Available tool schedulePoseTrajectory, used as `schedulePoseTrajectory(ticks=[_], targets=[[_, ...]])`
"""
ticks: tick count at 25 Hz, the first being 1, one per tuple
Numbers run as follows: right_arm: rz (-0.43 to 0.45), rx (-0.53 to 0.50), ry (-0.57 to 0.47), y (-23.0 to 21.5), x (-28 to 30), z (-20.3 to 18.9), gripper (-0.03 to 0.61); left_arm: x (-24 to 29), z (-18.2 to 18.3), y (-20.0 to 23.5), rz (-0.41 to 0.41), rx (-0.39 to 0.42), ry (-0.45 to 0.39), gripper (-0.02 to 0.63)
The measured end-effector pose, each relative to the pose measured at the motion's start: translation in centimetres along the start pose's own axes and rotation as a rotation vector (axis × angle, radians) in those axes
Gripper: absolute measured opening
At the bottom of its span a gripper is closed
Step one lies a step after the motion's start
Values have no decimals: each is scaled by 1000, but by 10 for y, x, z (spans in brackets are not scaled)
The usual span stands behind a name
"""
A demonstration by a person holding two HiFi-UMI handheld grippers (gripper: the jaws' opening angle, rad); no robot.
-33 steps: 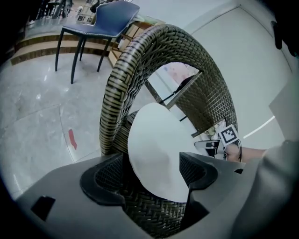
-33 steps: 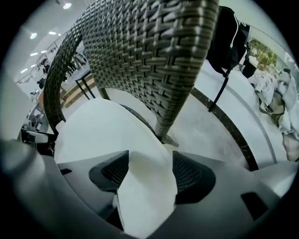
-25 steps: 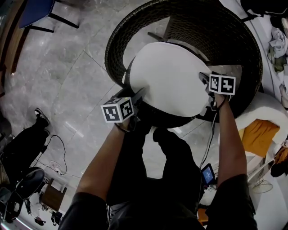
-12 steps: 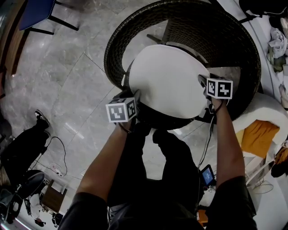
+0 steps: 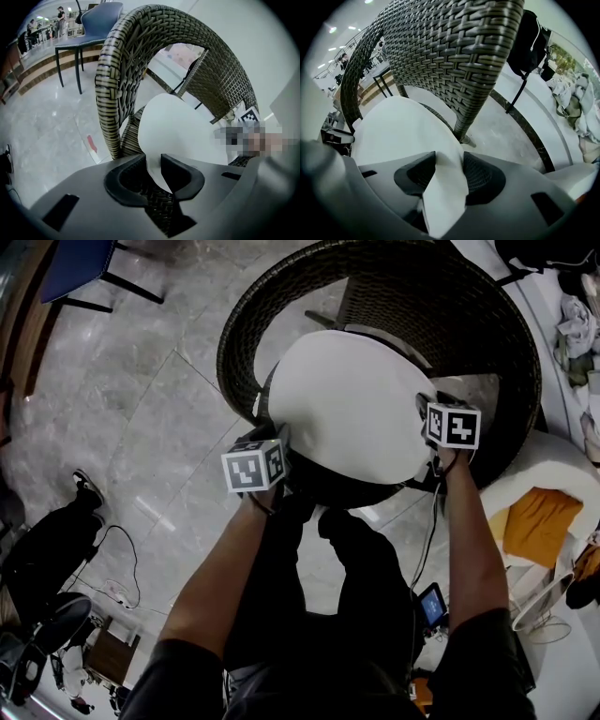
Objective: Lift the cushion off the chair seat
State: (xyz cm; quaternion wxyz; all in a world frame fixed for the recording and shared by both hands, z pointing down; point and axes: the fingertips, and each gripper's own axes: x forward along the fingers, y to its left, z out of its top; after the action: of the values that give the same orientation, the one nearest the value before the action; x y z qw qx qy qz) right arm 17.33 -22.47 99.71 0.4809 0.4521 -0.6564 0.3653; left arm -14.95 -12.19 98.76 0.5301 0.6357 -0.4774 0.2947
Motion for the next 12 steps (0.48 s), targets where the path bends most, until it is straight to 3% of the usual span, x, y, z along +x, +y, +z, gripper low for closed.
schedulePoseTrajectory(ticks=[8,12], targets=[[-41,-7,-45,-3,-15,-2,84,-6,2,0,11,0,-17,60],[-29,-18,-70,1,-18,-1,58,-8,1,0,13,-4,-19,41]])
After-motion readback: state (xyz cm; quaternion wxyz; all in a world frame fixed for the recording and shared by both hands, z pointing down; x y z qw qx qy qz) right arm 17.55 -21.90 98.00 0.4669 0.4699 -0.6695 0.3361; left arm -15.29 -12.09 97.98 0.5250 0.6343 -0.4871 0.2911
